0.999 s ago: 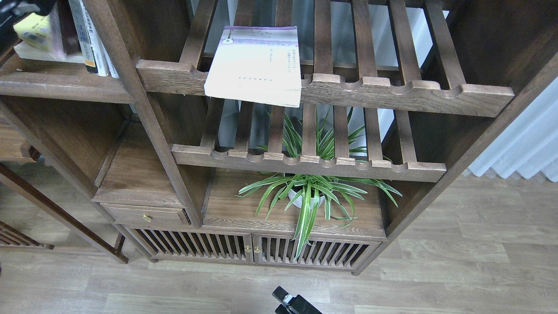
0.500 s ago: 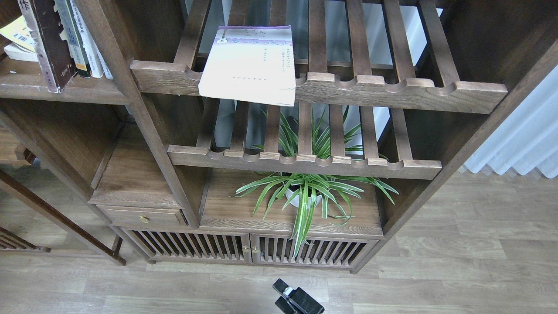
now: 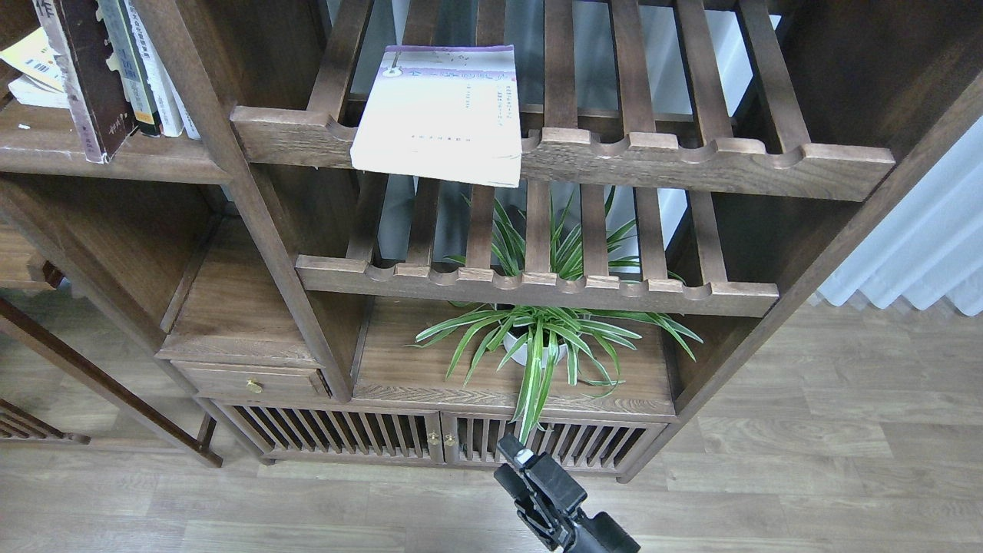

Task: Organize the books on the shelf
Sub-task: 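Raise the right gripper from below toward the white book, then grasp the white book's lower edge with the right gripper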

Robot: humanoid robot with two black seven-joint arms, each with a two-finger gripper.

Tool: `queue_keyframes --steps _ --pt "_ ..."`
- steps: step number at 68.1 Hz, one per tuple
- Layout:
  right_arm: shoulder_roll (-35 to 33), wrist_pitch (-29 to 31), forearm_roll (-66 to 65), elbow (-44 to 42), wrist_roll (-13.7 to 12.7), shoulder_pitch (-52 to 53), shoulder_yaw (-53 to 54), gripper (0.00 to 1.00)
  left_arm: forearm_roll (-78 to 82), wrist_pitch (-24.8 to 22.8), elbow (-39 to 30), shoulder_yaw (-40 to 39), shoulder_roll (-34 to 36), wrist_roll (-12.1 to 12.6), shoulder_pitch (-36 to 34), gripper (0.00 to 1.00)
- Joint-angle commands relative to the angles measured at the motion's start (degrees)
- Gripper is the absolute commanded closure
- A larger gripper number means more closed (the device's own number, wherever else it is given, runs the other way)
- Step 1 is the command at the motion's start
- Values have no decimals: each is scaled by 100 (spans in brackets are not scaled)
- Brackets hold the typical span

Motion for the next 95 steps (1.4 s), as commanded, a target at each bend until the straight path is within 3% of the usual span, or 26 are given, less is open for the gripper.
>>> queue_keyframes --steps 1,19,33,49,78,95 --pt "-1 -1 -18 164 -1 90 -6 14 -7 -1 2 67 -236 13 220 5" --pt "-1 -1 -378 533 26 468 -77 14 -7 -1 169 172 -430 4 536 5" --pt "-1 -1 -765 718 606 1126 -296 14 -77 -1 380 137 -430 -22 580 4" --pt "-1 -15 -792 1087 703 1803 -419 14 -112 -1 687 137 -412 -14 598 3" --pt "-1 -1685 -836 1271 1353 3113 -815 13 -112 -1 696 172 -412 4 589 3" --pt "-1 -1808 -818 1271 1502 3641 -780 13 -112 -1 705 172 -403 13 563 2"
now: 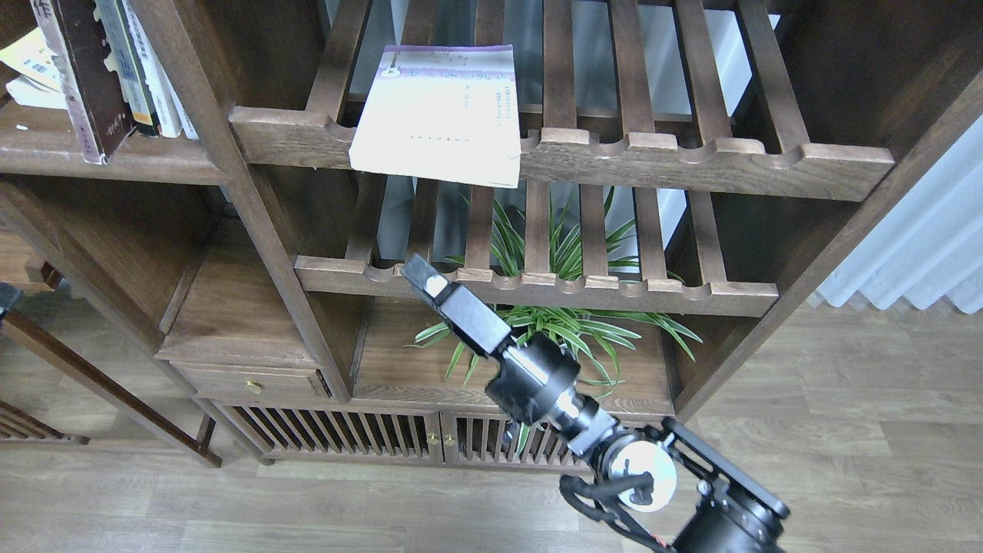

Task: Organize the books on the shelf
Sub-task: 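Grasp the white book's lower edge with the right gripper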

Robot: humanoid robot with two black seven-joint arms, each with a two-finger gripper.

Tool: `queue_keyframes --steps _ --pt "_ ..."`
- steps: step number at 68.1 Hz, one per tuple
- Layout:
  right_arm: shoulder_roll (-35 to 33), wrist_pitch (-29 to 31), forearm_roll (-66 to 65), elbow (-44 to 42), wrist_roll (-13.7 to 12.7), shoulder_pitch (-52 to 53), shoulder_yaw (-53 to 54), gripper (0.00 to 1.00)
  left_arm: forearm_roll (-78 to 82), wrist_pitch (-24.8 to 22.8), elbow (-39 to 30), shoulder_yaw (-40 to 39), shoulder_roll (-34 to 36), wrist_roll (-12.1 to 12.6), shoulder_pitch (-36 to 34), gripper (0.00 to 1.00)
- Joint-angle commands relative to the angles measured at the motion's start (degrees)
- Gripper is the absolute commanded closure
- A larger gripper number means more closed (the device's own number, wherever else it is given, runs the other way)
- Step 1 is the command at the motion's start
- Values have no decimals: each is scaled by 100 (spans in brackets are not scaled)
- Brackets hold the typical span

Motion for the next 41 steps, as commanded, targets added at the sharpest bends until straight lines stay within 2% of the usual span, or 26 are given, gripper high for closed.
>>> queue_keyframes --steps 1,22,41 --pt "0 -18 -2 -2 61 186 28 13 1 1 0 -4 10 9 -24 2" --pt "0 -273 33 69 289 547 54 13 1 1 26 -4 28 9 -33 2" --pt "0 -607 77 60 307 617 90 14 1 1 35 -4 28 9 -50 2"
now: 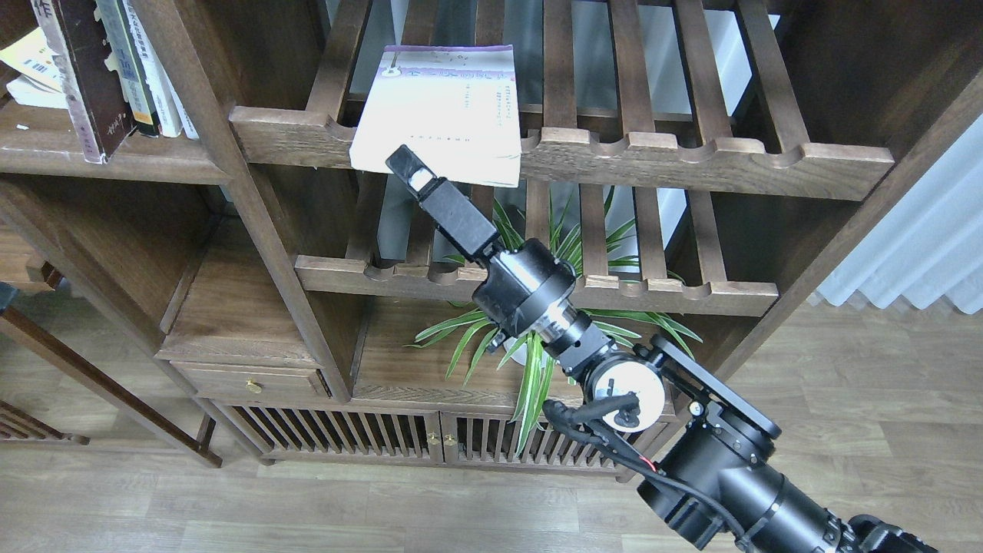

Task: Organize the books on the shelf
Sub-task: 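Grasp the white book's lower edge with the right gripper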

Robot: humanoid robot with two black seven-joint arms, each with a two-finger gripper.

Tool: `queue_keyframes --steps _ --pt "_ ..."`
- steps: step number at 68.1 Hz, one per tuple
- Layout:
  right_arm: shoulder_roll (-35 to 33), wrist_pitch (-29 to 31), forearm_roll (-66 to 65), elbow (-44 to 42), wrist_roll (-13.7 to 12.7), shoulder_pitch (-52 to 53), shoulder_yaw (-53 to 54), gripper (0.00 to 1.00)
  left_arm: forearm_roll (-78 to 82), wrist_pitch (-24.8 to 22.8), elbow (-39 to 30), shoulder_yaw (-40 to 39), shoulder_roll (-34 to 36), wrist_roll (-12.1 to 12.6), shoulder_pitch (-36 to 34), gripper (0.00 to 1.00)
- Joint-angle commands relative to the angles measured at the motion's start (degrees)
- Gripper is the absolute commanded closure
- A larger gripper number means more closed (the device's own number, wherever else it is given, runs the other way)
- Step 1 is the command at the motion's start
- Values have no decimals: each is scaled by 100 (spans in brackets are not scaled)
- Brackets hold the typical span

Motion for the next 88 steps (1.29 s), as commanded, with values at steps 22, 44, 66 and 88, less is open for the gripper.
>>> queue_keyframes --steps 22,44,66,88 --pt "0 -287 145 -5 72 151 221 21 1 1 2 10 1 9 -17 2" --pt "0 -252 259 4 186 116 230 50 1 1 11 10 10 9 -70 2" --pt "0 55 505 74 177 2 230 95 1 1 99 10 10 -9 -105 1" --pt "0 459 532 795 168 -920 115 95 1 1 283 27 10 -18 -140 1"
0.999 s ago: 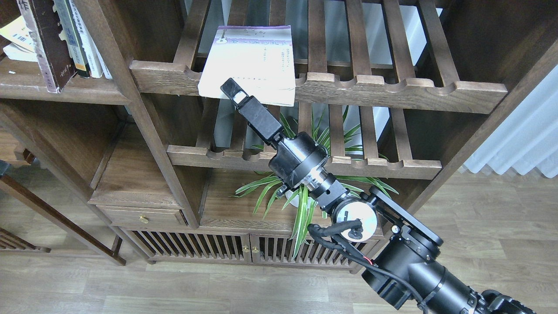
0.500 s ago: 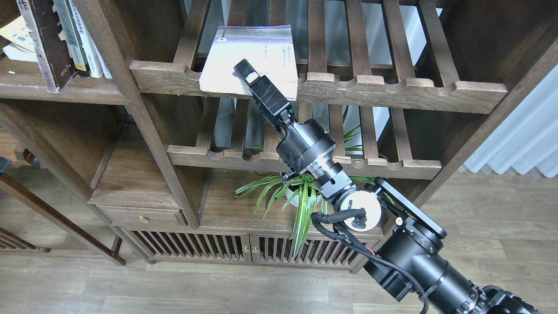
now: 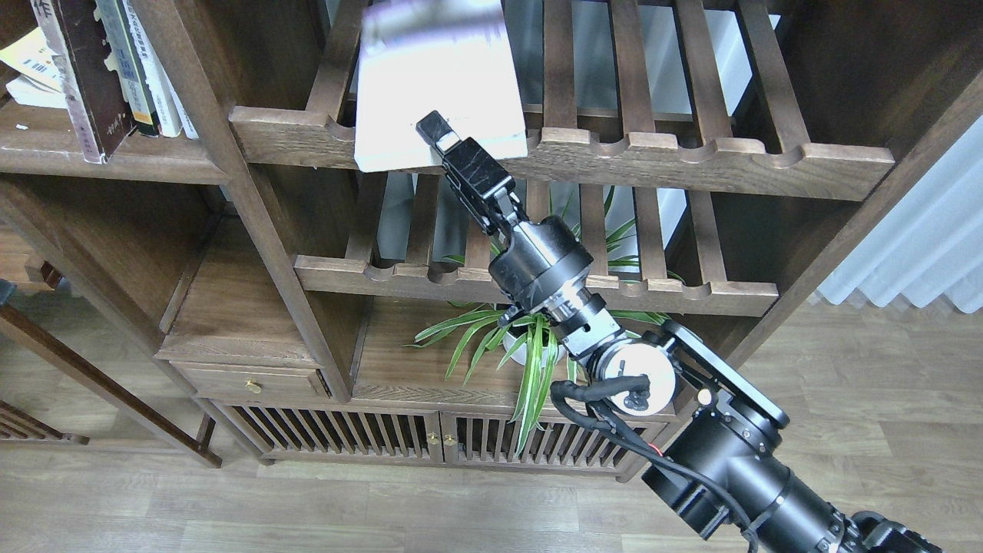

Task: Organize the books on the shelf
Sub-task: 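Grasp the white book's lower edge with the right gripper, then pull the white book down off the shelf with the right gripper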

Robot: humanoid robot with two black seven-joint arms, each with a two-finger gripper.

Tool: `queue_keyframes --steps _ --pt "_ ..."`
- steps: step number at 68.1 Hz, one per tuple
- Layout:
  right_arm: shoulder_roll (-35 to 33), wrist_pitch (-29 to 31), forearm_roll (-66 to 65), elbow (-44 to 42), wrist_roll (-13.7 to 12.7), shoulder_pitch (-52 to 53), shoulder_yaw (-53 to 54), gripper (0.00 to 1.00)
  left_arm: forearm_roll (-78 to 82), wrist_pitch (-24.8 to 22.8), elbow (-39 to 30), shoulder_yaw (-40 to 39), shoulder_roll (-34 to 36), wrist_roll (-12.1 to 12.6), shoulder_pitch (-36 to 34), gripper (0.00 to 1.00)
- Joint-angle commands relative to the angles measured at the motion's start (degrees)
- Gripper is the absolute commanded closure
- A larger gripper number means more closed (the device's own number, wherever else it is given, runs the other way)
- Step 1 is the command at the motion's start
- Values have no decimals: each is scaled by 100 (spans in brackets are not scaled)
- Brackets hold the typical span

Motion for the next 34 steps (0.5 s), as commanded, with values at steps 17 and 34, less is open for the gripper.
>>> queue_keyframes --steps 17,34 --pt "0 1409 -24 501 -61 -1709 -343 95 -272 0 112 255 -45 -5 -8 1" --pt "-158 2021 -59 492 -113 -2738 -598 95 -817 0 130 879 -45 -5 -8 0"
